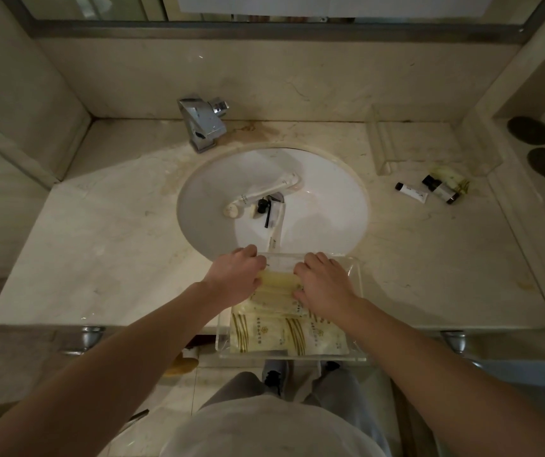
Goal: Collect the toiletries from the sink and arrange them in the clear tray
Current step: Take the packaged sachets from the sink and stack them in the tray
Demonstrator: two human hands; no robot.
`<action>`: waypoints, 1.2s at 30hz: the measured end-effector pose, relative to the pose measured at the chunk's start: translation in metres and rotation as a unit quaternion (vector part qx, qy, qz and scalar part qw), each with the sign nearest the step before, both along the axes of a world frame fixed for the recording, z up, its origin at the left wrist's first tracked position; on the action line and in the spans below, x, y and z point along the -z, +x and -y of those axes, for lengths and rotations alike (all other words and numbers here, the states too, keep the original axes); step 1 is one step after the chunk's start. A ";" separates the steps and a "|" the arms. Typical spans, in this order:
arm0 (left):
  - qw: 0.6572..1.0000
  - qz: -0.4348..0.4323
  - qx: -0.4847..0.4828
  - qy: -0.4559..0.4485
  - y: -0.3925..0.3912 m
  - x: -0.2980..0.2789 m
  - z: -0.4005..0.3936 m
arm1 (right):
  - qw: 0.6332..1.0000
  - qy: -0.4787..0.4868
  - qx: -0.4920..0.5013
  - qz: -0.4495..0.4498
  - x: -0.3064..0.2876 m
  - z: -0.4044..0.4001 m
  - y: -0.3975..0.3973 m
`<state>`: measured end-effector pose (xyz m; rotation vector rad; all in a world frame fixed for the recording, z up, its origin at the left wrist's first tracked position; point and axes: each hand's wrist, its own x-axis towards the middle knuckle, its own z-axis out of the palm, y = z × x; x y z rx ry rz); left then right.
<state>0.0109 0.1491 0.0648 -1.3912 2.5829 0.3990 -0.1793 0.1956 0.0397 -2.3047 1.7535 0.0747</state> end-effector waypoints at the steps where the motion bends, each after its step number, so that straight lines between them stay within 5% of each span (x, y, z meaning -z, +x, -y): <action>1: 1.000 -0.001 -0.003 0.001 0.000 0.000 0.000 | 1.000 0.003 0.002 0.006 -0.001 0.001 0.000; 7: 0.997 -0.047 -0.050 0.034 0.007 -0.004 0.007 | 0.999 0.030 0.010 0.038 -0.010 0.005 0.001; 11: 0.975 -0.161 -0.150 0.022 0.012 -0.007 0.011 | 0.981 0.087 0.078 0.158 -0.015 0.010 -0.002; 16: 0.883 -0.318 -0.331 0.099 -0.008 -0.017 0.018 | 0.893 0.135 0.231 0.362 -0.020 0.012 -0.003; 19: 0.812 -0.406 -0.334 0.253 -0.028 -0.023 0.016 | 0.866 0.143 0.253 0.407 -0.023 0.014 0.006; 24: 0.747 -0.481 -0.334 0.315 -0.042 -0.033 0.016 | 0.844 0.149 0.234 0.459 -0.030 0.016 0.013; 30: 0.842 -0.422 -0.239 0.239 -0.042 -0.036 0.030 | 0.833 0.132 0.238 0.482 -0.033 0.020 0.000; 34: 0.922 -0.293 -0.142 0.209 -0.037 -0.038 0.035 | 0.756 0.075 0.362 0.540 -0.036 0.025 -0.017; 36: 0.939 -0.240 -0.125 0.213 -0.036 -0.035 0.036 | 0.777 0.065 0.347 0.521 -0.036 0.024 -0.025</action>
